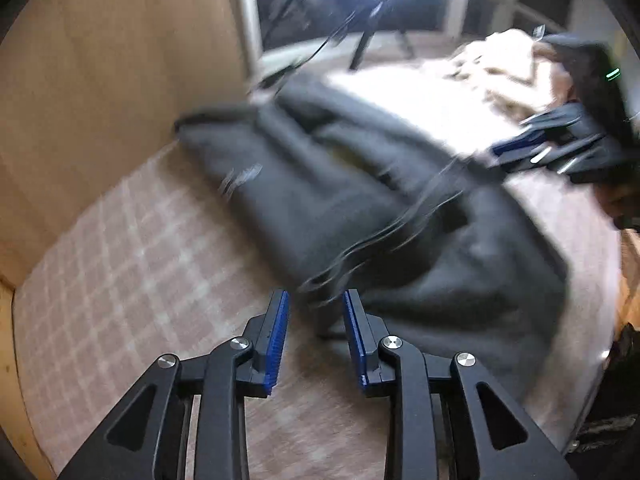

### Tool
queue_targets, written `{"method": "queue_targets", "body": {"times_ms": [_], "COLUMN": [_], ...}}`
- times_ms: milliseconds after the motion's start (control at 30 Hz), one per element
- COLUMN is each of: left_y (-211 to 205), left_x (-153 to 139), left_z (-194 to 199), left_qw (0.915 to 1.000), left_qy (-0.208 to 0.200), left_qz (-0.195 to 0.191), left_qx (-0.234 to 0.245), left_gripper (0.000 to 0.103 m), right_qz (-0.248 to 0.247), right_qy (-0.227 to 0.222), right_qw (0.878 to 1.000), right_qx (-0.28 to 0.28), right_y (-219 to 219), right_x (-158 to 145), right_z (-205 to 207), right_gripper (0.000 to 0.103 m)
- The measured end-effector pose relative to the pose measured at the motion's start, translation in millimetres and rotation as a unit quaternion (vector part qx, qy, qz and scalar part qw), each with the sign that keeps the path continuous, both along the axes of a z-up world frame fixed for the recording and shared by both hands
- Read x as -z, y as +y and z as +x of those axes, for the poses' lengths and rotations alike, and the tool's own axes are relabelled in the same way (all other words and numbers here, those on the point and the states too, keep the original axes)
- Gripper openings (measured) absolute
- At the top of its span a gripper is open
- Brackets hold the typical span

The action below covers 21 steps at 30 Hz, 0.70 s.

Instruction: Fold clothes

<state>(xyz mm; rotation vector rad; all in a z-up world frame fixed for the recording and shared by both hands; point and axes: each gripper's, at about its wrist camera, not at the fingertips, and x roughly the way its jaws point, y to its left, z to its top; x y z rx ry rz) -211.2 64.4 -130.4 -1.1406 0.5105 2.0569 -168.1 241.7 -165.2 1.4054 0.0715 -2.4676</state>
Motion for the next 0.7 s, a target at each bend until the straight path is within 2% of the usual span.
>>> {"method": "queue_targets", "body": {"times_ms": [67, 100, 133, 167, 200, 233, 267, 300, 367, 433, 500, 567, 600, 633, 667, 700], "left_y": [16.7, 25.0, 33.3, 39.7, 42.7, 41.4, 36.9, 32.7, 25.0, 17.3, 9.6, 1.9, -3.0, -9.1, -14.3, -18.7], "left_x": [8.1, 12.1, 16.1, 22.8, 33.5, 40.9, 43.8, 42.1, 29.3, 16.6, 3.8, -9.0, -21.1, -39.1, -53.3, -63.8], "left_z": [2.6, 3.9, 5.2, 4.3, -0.9, -8.2, -15.4, -18.8, -18.1, -17.4, -16.7, -16.0, -17.8, -21.7, -28.4, -37.9], "left_qw": [0.9993, 0.9985, 0.9974, 0.9963, 0.9958, 0.9962, 0.9972, 0.9978, 0.9987, 0.999, 0.9988, 0.9979, 0.9978, 0.9979, 0.9979, 0.9979], "left_qy": [0.0, -0.001, -0.001, -0.002, -0.009, -0.015, -0.014, -0.016, -0.027, -0.037, -0.048, -0.058, -0.055, -0.044, -0.033, -0.022], "left_qz": [-0.011, -0.016, -0.022, -0.031, -0.044, -0.054, -0.06, -0.057, -0.036, -0.016, 0.005, 0.026, 0.037, 0.048, 0.055, 0.057], "left_qx": [0.035, 0.052, 0.069, 0.08, 0.08, 0.066, 0.043, 0.03, 0.024, 0.018, 0.012, 0.006, 0.001, -0.006, -0.013, -0.021], "left_gripper": [0.035, 0.035, 0.035, 0.034, 0.03, 0.012, 0.003, 0.002, 0.008, 0.016, 0.019, 0.021, 0.021, 0.029, 0.043, 0.048], "right_qz": [0.011, 0.011, 0.017, 0.028, 0.038, 0.041, 0.032, 0.016, -0.022, -0.067, -0.064, -0.065, -0.064, -0.062, -0.059, -0.052], "right_qy": [-0.018, -0.021, -0.02, -0.02, -0.015, -0.003, 0.001, -0.005, -0.015, -0.03, -0.058, -0.046, -0.033, -0.016, 0.004, 0.028], "right_qw": [0.999, 0.999, 0.999, 0.999, 0.999, 0.999, 0.999, 0.999, 0.997, 0.995, 0.995, 0.995, 0.995, 0.995, 0.995, 0.994], "right_qx": [-0.025, -0.034, -0.037, -0.034, -0.025, -0.004, 0.019, 0.042, 0.074, 0.06, 0.055, 0.059, 0.065, 0.073, 0.083, 0.092], "right_y": [-14.9, -18.7, -20.3, -21.5, -20.3, -14.1, -3.8, 7.7, 28.4, 32.5, 31.3, 35.5, 38.3, 43.1, 47.2, 51.0], "right_x": [14.4, 18.5, 20.4, 21.9, 21.6, 16.8, 11.1, 7.2, -0.8, -6.2, -13.2, -38.5, -54.3, -70.1, -84.4, -97.1], "right_z": [-14.6, -18.2, -20.5, -23.7, -26.3, -28.0, -28.8, -29.0, -26.8, -15.0, -3.7, 6.3, 9.0, 10.0, 5.2, -2.8], "right_gripper": [0.023, 0.022, 0.006, 0.0, 0.0, 0.0, 0.0, 0.006, 0.007, 0.007, 0.007, 0.008, 0.015, 0.034, 0.046, 0.059]}}
